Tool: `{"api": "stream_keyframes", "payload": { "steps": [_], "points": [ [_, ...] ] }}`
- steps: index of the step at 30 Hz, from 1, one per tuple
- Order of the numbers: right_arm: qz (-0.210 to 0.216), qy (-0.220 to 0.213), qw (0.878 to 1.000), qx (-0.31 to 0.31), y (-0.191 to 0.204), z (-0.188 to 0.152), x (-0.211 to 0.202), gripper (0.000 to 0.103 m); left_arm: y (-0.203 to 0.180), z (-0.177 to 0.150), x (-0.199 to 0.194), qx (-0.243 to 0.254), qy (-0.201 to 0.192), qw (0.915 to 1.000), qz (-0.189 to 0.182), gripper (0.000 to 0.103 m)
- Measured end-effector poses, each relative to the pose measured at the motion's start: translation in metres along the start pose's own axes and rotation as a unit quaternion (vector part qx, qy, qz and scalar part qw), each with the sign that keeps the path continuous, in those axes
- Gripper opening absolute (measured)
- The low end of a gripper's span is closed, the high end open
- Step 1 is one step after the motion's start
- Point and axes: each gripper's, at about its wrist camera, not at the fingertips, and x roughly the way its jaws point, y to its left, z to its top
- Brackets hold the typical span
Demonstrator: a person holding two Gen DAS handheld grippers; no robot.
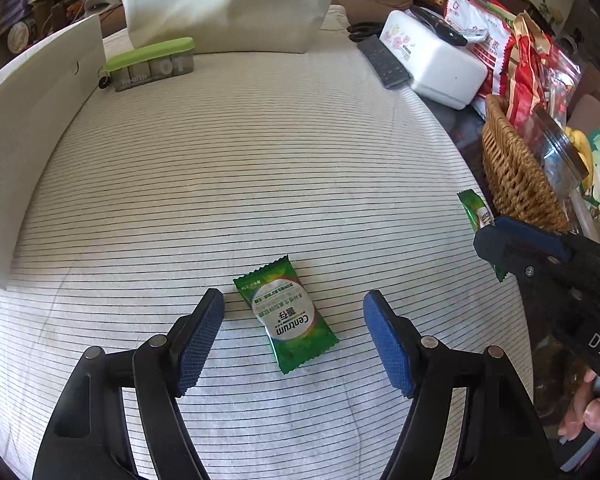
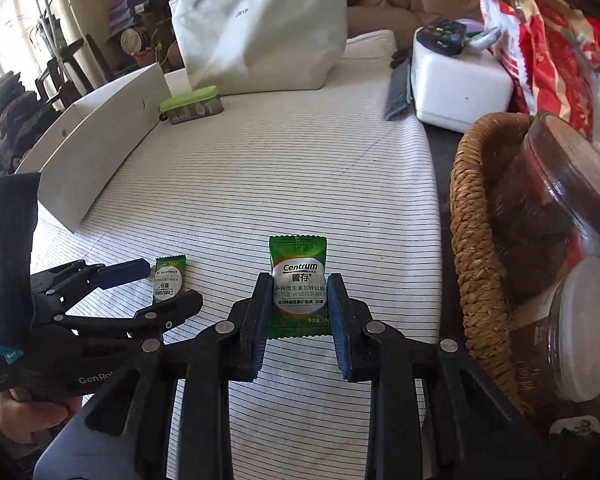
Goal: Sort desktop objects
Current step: 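Grasp one green Centrum packet with the right gripper while the left gripper grasps the other, then carry both packets into the white box and open both grippers over the towel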
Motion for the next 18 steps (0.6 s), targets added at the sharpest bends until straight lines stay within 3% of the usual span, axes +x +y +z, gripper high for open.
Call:
{"api": "stream_keyframes", "payload": {
  "steps": [4, 6, 10, 13, 18],
  "points": [
    [0.002, -0.002, 1.0, 0.001, -0.001, 0.001, 0.0, 0.026, -0.005, -0.001, 0.0, 0.013, -0.009, 0.9996, 0.025, 0.048],
    [0.001, -0.001, 1.0, -0.001, 0.001, 0.001, 0.0, 0.026, -0.003, 0.0, -0.001, 0.014, -0.012, 0.9995, 0.027, 0.031],
    [0.001, -0.002, 1.0, -0.004, 0.005, 0.001, 0.0, 0.026, 0.004, 0.001, -0.003, 0.008, -0.01, 0.9998, 0.013, 0.025],
    [0.005, -0.003, 1.0, -0.008, 0.009, 0.001, -0.002, 0.026, 0.014, 0.003, -0.01, -0.006, 0.0, 0.9996, -0.029, 0.021],
    [0.025, -0.014, 0.999, -0.018, 0.029, 0.009, -0.011, 0.026, 0.053, 0.016, -0.069, -0.007, -0.033, 0.9959, -0.084, 0.021]
  ]
}}
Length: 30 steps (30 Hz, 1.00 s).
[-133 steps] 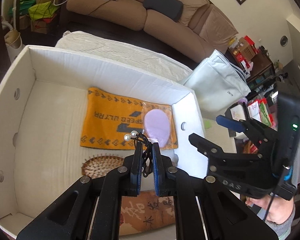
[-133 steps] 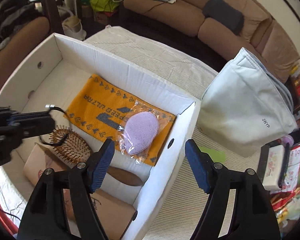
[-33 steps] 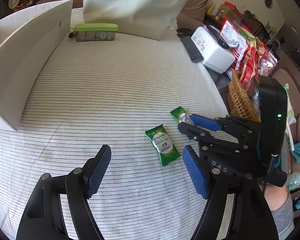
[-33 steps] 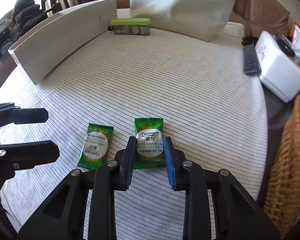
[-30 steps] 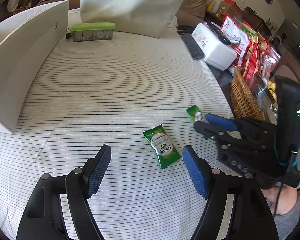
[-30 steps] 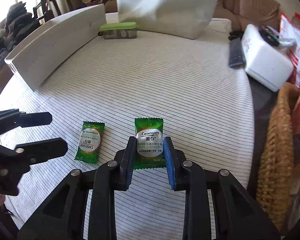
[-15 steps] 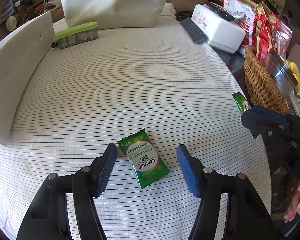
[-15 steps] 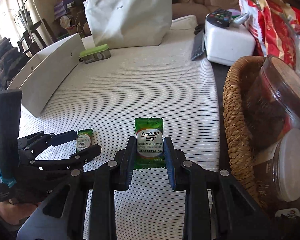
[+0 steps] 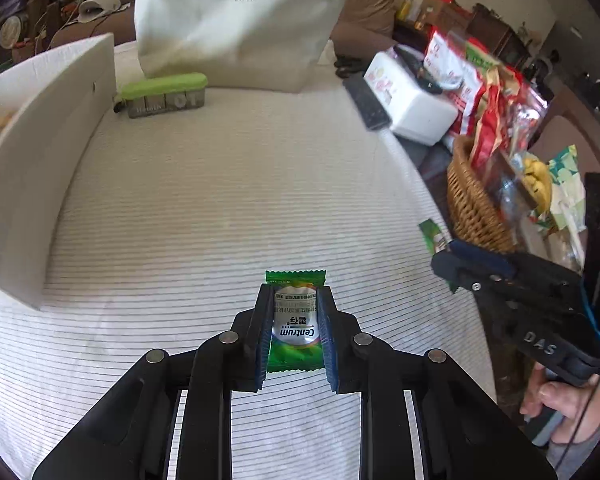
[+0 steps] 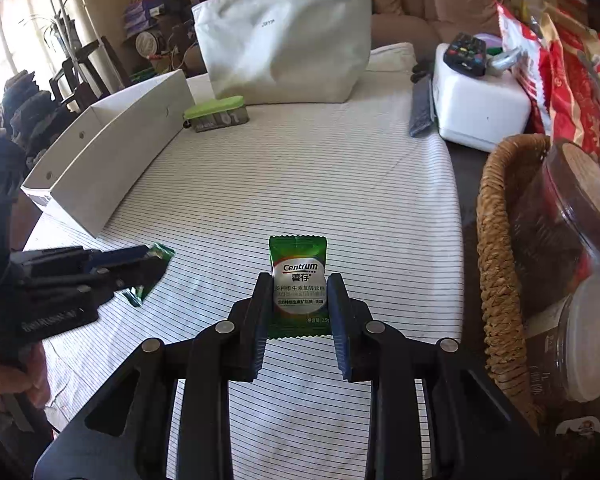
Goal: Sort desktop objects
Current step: 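Carry both packets into the white box and open both grippers over the towel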
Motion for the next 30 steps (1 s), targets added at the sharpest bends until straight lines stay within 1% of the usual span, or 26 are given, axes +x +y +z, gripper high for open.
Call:
{"api": "stream_keyframes", "payload": {
  "steps": [3, 5, 8, 10, 11, 13, 17, 20, 23, 26, 28, 30],
  "points": [
    [0.031, -0.009, 0.999, -0.002, 0.024, 0.016, -0.008, 0.026, 0.029, 0.018, -0.045, 0.005, -0.022, 0.9997, -0.002, 0.021],
    [0.053, -0.016, 0.998, -0.011, 0.047, 0.035, -0.014, 0.026, 0.055, 0.033, -0.076, 0.007, -0.037, 0.9993, 0.005, 0.021],
    [0.079, -0.023, 0.996, -0.042, 0.097, 0.073, -0.017, 0.026, 0.104, 0.056, -0.117, 0.0, -0.058, 0.9978, 0.032, 0.021],
    [0.095, -0.022, 0.993, -0.06, 0.134, 0.101, -0.013, 0.026, 0.141, 0.07, -0.138, -0.012, -0.067, 0.9963, 0.053, 0.021],
    [0.1, -0.019, 0.992, -0.069, 0.153, 0.115, -0.008, 0.026, 0.157, 0.078, -0.145, -0.016, -0.069, 0.9955, 0.063, 0.021],
    [0.112, -0.012, 0.99, -0.08, 0.188, 0.139, 0.005, 0.026, 0.189, 0.092, -0.152, -0.027, -0.061, 0.9949, 0.076, 0.021],
    [0.158, 0.022, 0.985, -0.058, 0.244, 0.184, 0.049, 0.026, 0.249, 0.116, -0.143, -0.059, -0.038, 0.9947, 0.075, 0.021],
    [0.161, 0.059, 0.984, -0.038, 0.278, 0.212, 0.099, 0.026, 0.284, 0.136, -0.126, -0.077, -0.017, 0.9944, 0.071, 0.021],
    [0.144, 0.101, 0.984, -0.016, 0.301, 0.233, 0.154, 0.026, 0.316, 0.154, -0.1, -0.093, 0.013, 0.9934, 0.066, 0.021],
    [0.11, 0.137, 0.984, -0.007, 0.317, 0.247, 0.203, 0.026, 0.345, 0.169, -0.066, -0.11, 0.049, 0.9906, 0.065, 0.022],
    [0.095, 0.156, 0.983, 0.007, 0.322, 0.253, 0.231, 0.026, 0.36, 0.176, -0.046, -0.118, 0.068, 0.9885, 0.067, 0.022],
    [0.085, 0.169, 0.982, 0.02, 0.323, 0.258, 0.252, 0.026, 0.369, 0.183, -0.03, -0.122, 0.078, 0.9875, 0.062, 0.022]
  ]
}}
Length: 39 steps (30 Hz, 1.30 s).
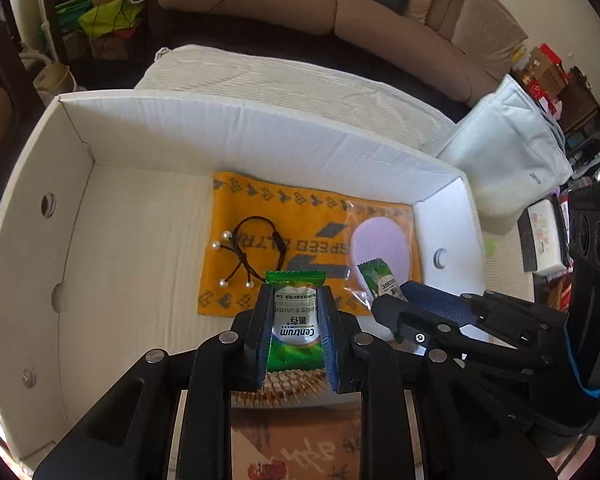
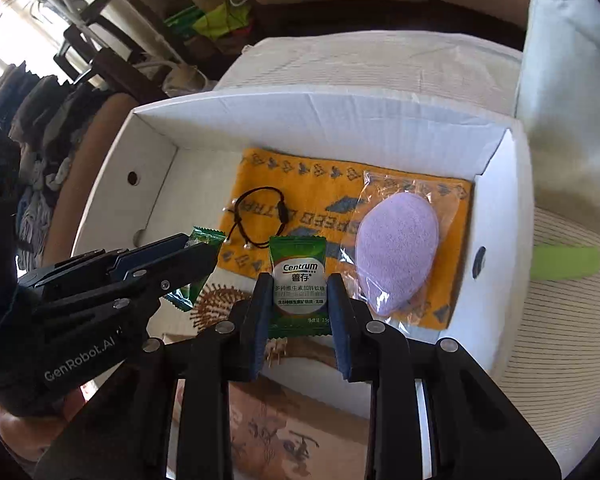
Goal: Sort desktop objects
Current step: 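Carry both packets into the white box and open both grippers over the towel, then grasp the lime-green case with the right gripper and lift it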
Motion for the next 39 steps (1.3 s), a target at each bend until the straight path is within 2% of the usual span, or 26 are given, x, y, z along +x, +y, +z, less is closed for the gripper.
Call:
{"api": "stream_keyframes", "payload": {
  "steps": [6, 9, 13, 14, 16, 19, 23, 26, 32, 34, 35, 36, 39],
  "points": [
    [-0.04, 0.013, 0.999, 0.008, -0.006, 0.013, 0.044, 0.026, 0.016, 0.013, 0.017, -0.013, 0.009, 0.9998, -0.007, 0.022],
    [-0.035, 0.018, 0.999, 0.004, -0.003, 0.013, 0.057, 0.026, 0.024, 0.017, 0.017, -0.018, 0.006, 0.9997, -0.014, 0.022],
    [-0.035, 0.018, 0.999, 0.019, -0.004, 0.01, 0.061, 0.034, 0.026, 0.024, 0.019, -0.022, 0.004, 0.9996, -0.017, 0.022],
    [-0.028, 0.015, 0.999, 0.029, -0.006, 0.01, 0.057, 0.037, 0.025, 0.026, 0.02, -0.024, 0.004, 0.9995, -0.018, 0.022],
    [0.002, 0.001, 0.999, 0.034, -0.011, 0.009, 0.044, 0.05, 0.022, 0.03, 0.023, -0.026, 0.005, 0.9994, -0.02, 0.022],
    [-0.015, -0.015, 1.0, 0.002, -0.009, 0.006, 0.014, 0.05, 0.008, 0.035, 0.03, -0.02, 0.01, 0.9995, -0.023, 0.022],
    [-0.032, -0.062, 0.997, -0.047, -0.012, -0.005, -0.042, 0.051, -0.021, 0.043, 0.048, 0.005, 0.024, 0.9997, -0.007, 0.022],
    [-0.024, -0.076, 0.995, -0.053, -0.026, -0.014, -0.066, 0.052, -0.035, 0.047, 0.066, 0.015, 0.037, 0.9992, 0.008, 0.022],
    [-0.053, -0.105, 0.992, -0.044, -0.073, -0.031, -0.092, 0.052, -0.038, 0.053, 0.089, 0.013, 0.047, 0.9981, 0.039, 0.023],
    [-0.053, -0.102, 0.993, -0.039, -0.091, -0.037, -0.094, 0.052, -0.037, 0.054, 0.093, 0.011, 0.046, 0.9978, 0.046, 0.023],
    [-0.055, -0.103, 0.992, -0.038, -0.099, -0.041, -0.095, 0.052, -0.035, 0.055, 0.094, 0.007, 0.046, 0.9979, 0.045, 0.029],
    [-0.059, -0.102, 0.992, -0.036, -0.106, -0.043, -0.093, 0.053, -0.033, 0.055, 0.094, 0.002, 0.047, 0.998, 0.042, 0.041],
    [-0.061, -0.105, 0.992, -0.027, -0.128, -0.052, -0.09, 0.052, -0.03, 0.054, 0.084, -0.007, 0.04, 0.9987, 0.032, 0.054]
  ]
}}
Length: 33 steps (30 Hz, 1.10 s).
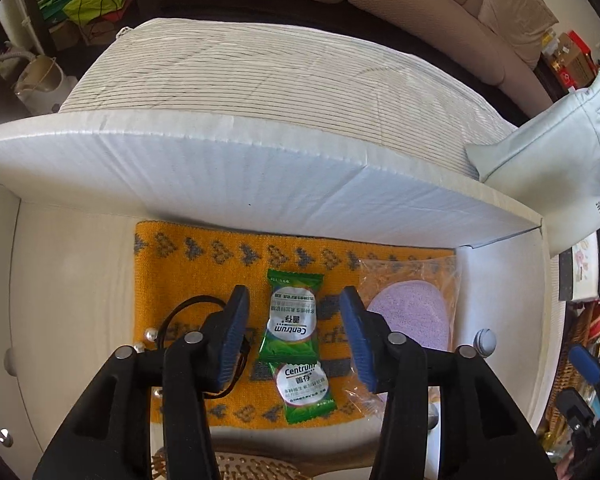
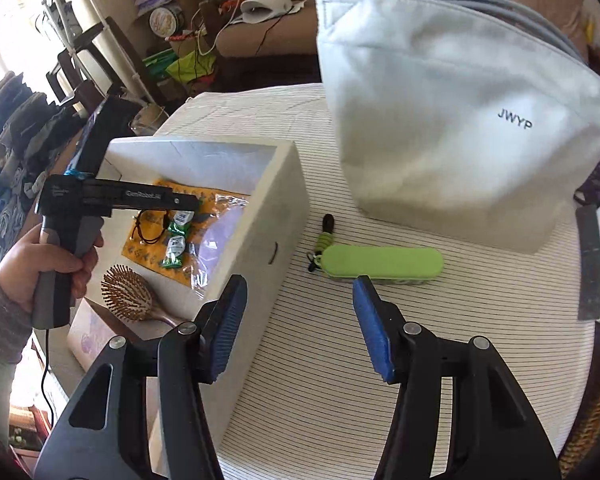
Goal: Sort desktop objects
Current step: 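Grasp the lime-green case with the right gripper and lift it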
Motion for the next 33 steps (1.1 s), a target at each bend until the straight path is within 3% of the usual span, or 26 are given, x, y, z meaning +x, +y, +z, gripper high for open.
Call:
{"api": "stream_keyframes", "payload": {
  "steps": [5, 10, 12, 15, 17, 24, 26, 27, 30, 33],
  "points": [
    [-0.041, -0.011, 0.998, -0.043, -0.029, -0.006, -0.001, 0.053, -0.005, -0.023, -0.049, 0.029, -0.039, 0.9986, -0.023, 0.055],
    [-0.046, 0.009, 0.99, -0.137, -0.043, -0.004, 0.023, 0.054, -0.029, -0.061, -0.083, 0.063, -0.047, 0.9914, -0.105, 0.055],
    [-0.052, 0.021, 0.981, -0.188, -0.041, -0.008, 0.034, 0.055, -0.04, -0.073, -0.091, 0.075, -0.045, 0.9866, -0.138, 0.055],
    [-0.08, 0.022, 0.96, -0.268, -0.036, -0.012, 0.044, 0.064, -0.061, -0.089, -0.103, 0.103, -0.05, 0.9784, -0.172, 0.056],
    [-0.076, 0.025, 0.949, -0.304, -0.036, -0.01, 0.049, 0.07, -0.075, -0.099, -0.11, 0.116, -0.052, 0.9732, -0.192, 0.058],
    [-0.063, 0.09, 0.921, -0.375, -0.042, 0.007, 0.079, 0.072, -0.106, -0.119, -0.117, 0.158, -0.052, 0.9648, -0.204, 0.059],
    [-0.051, 0.11, 0.917, -0.381, -0.041, 0.006, 0.085, 0.067, -0.107, -0.121, -0.118, 0.16, -0.053, 0.9634, -0.209, 0.059],
    [-0.038, 0.123, 0.916, -0.381, -0.041, 0.005, 0.087, 0.048, -0.108, -0.121, -0.117, 0.16, -0.052, 0.9633, -0.21, 0.059],
    [-0.003, 0.129, 0.922, -0.364, -0.043, -0.002, 0.078, 0.027, -0.108, -0.122, -0.115, 0.147, -0.047, 0.9623, -0.224, 0.059],
    [-0.005, 0.106, 0.934, -0.342, -0.048, -0.012, 0.055, 0.026, -0.111, -0.128, -0.116, 0.127, -0.044, 0.9588, -0.25, 0.059]
  ]
}}
